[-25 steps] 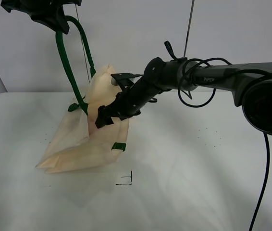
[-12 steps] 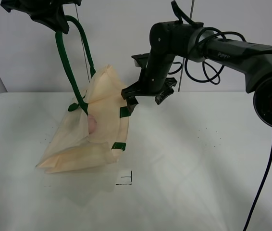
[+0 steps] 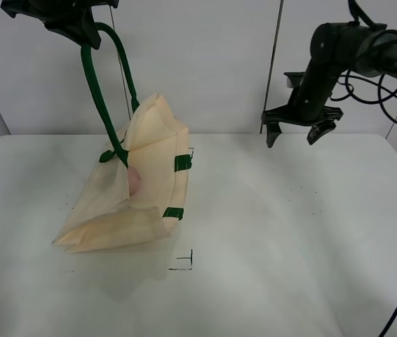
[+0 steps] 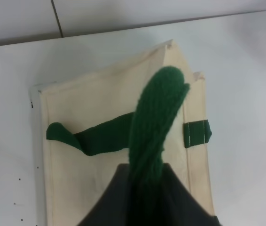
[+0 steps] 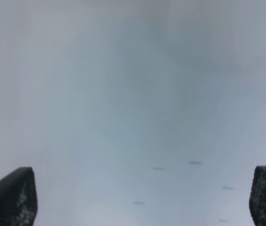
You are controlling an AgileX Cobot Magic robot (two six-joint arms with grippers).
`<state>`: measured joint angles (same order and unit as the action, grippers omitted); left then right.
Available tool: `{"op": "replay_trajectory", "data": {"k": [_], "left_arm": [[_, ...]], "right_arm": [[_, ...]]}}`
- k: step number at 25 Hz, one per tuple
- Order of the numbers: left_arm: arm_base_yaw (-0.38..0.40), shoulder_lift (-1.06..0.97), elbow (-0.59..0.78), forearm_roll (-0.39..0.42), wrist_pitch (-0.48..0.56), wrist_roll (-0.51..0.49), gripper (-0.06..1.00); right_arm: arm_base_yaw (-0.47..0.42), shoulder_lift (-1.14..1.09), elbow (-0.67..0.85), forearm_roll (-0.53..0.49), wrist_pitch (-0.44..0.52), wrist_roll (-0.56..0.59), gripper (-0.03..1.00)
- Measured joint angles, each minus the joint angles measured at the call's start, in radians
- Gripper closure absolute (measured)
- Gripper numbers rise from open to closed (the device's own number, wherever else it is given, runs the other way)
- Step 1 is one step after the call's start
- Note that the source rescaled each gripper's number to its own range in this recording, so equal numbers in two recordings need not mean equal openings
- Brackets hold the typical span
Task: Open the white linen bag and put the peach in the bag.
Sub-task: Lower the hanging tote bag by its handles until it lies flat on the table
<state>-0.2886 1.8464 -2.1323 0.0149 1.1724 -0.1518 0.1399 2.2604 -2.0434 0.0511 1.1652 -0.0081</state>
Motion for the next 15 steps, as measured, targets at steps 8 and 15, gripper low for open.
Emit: {"op": "replay_trajectory", "data": {"k": [8, 15], "left_arm": [[0.0, 0.0, 0.0, 0.0, 0.0, 0.0, 0.94], [0.0, 0.0, 0.0, 0.0, 0.0, 0.0, 0.94]], "right_arm": [[-0.069, 0.0, -0.001, -0.001, 0.044, -0.003, -0.03], [-0.069, -0.091, 0.105, 0.027, 0.043, -0.003, -0.03]]}}
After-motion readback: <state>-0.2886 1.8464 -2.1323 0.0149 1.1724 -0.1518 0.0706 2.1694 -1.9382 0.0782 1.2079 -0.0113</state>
